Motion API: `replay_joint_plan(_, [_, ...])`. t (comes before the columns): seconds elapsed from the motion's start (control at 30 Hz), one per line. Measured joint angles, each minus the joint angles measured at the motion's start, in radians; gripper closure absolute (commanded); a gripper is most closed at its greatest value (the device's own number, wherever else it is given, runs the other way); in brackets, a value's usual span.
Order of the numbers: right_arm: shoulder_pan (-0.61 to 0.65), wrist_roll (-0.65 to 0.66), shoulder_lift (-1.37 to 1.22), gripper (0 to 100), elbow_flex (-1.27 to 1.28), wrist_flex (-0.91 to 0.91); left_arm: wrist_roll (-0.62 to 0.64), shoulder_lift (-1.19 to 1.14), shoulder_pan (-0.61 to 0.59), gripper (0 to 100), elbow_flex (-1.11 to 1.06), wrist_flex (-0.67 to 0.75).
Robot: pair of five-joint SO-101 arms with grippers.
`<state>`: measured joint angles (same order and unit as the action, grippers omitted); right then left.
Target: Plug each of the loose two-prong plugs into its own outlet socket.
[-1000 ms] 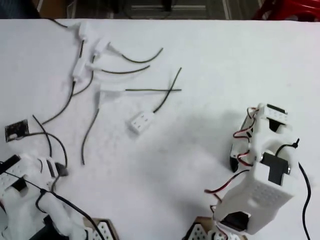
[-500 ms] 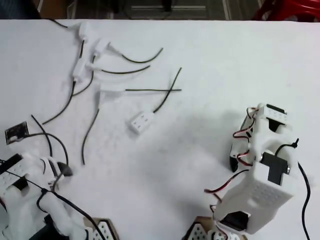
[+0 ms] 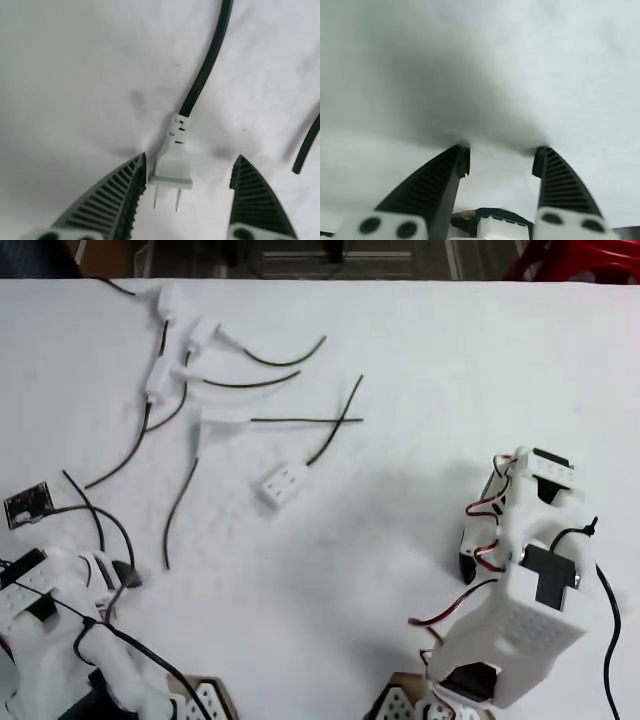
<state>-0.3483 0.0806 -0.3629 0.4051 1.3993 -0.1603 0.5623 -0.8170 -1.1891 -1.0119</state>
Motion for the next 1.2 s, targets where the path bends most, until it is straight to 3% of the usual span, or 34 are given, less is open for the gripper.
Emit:
replay_joint_plan(0.37, [0.000, 0.000, 0.000, 82.5, 0.000, 0.000, 0.000, 0.000, 0.000, 84, 0.000, 0.000])
replay_joint_plan(0.57, [0.000, 0.000, 0.000, 82.5, 0.000, 0.000, -0.049, 0.000, 0.000, 95, 0.000, 0.000])
replay_joint_plan(1.03, [0.000, 0.000, 0.000, 82.5, 0.000, 0.000, -0.106, 0.003, 0.005, 98, 0.000, 0.000])
replay_joint_plan(1.2, [0.000, 0.000, 0.000, 82.6, 0.000, 0.000, -0.092, 0.005, 0.120, 98, 0.038, 0.000])
